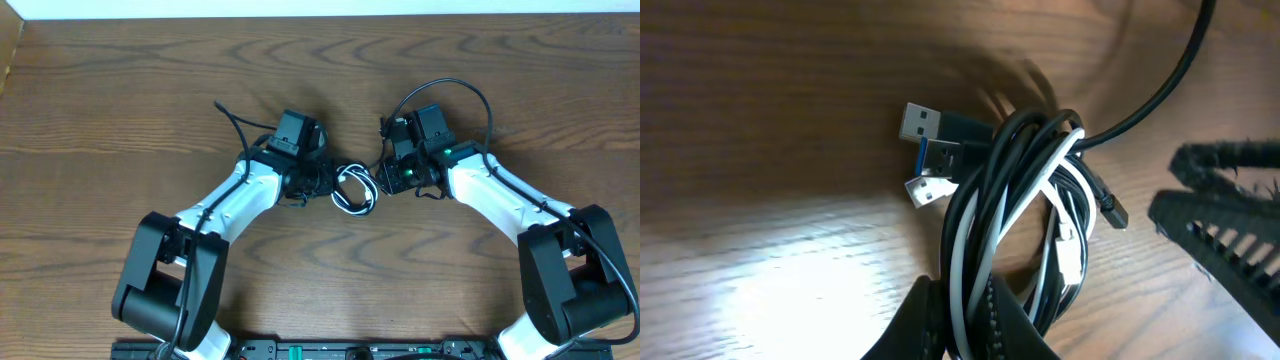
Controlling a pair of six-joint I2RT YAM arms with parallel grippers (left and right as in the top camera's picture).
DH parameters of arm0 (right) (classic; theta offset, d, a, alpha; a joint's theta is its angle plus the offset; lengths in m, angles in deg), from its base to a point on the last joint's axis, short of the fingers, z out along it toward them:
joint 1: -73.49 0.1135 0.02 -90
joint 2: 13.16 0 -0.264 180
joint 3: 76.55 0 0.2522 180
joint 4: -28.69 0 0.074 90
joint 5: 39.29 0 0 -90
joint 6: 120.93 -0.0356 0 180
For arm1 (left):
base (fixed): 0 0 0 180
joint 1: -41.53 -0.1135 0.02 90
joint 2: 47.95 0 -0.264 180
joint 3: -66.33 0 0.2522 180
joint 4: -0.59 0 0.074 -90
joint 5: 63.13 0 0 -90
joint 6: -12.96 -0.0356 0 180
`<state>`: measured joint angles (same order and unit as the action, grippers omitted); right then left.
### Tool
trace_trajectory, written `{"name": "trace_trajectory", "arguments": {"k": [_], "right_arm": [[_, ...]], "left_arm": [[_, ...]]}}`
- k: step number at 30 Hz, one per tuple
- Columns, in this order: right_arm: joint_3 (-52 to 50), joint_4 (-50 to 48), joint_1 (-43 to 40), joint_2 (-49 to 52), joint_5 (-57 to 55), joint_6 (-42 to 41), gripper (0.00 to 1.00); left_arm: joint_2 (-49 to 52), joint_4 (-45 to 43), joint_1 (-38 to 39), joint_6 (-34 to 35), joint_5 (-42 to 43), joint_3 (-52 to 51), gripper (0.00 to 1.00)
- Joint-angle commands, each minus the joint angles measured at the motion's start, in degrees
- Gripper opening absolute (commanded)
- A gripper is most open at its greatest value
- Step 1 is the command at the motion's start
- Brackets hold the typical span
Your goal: Untangle cables
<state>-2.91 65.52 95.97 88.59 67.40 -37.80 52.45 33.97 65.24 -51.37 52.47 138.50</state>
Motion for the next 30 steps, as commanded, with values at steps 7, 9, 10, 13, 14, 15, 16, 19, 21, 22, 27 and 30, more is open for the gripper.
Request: {"name": "trace_trajectory", "arguments": {"k": [7, 9, 10, 13, 14, 15, 16, 19, 21, 22, 27, 30], "right_arm": [[-0.6, -0.2, 1.4, -0.4, -0.5, 2.8, 0.31], [-0.6, 0.2, 1.3, -0.4, -1.2, 2.8, 0.29], [-0.6, 0.4, 1.3, -0.4, -1.4, 2.8, 0.29], [-0.8, 0.8, 1.3, -0.4, -1.4, 3.3, 0.32], [-1.0, 0.8, 1.3, -0.4, -1.4, 3.3, 0.34], [-1.2, 0.7, 1.4, -0.4, -1.4, 3.3, 0.38], [-1.4, 0.5, 1.4, -0.4, -1.4, 3.4, 0.41], [-1.9, 0.3, 1.4, -0.4, -1.8, 3.4, 0.53], [-2.0, 0.5, 1.4, -0.4, -1.7, 3.3, 0.54], [-2.0, 0.5, 1.4, -0.4, -1.4, 3.3, 0.54], [-1.4, -2.4, 0.4, -0.4, 9.3, 5.0, 0.49], [-1.4, -4.9, -1.1, -0.4, 13.6, 3.1, 0.47]], "left_arm": [[-0.4, -2.4, 3.8, 0.7, 1.4, -0.2, 0.07], [-0.4, -2.9, 3.5, 1.5, 2.2, 0.0, 0.07], [-0.4, -3.1, 3.3, 1.5, 2.8, 0.1, 0.08], [-0.4, -3.9, 2.7, 1.6, 3.7, 0.1, 0.07], [-0.4, -4.1, 2.5, 1.7, 3.8, 0.1, 0.07], [-0.4, -4.1, 2.4, 2.1, 4.0, 0.1, 0.07], [-0.4, -4.1, 2.3, 2.7, 4.1, 0.1, 0.07], [-0.4, -5.5, 1.9, 2.8, 7.7, 0.1, 0.07], [-0.4, -6.9, 1.6, 2.8, 10.4, 0.1, 0.08], [-0.4, -7.4, 1.4, 2.8, 11.0, 0.1, 0.08], [-0.4, -7.6, 0.9, 2.7, 8.7, 0.1, 0.42], [-0.4, -3.9, -0.6, 2.8, 2.4, 0.1, 0.47]]}}
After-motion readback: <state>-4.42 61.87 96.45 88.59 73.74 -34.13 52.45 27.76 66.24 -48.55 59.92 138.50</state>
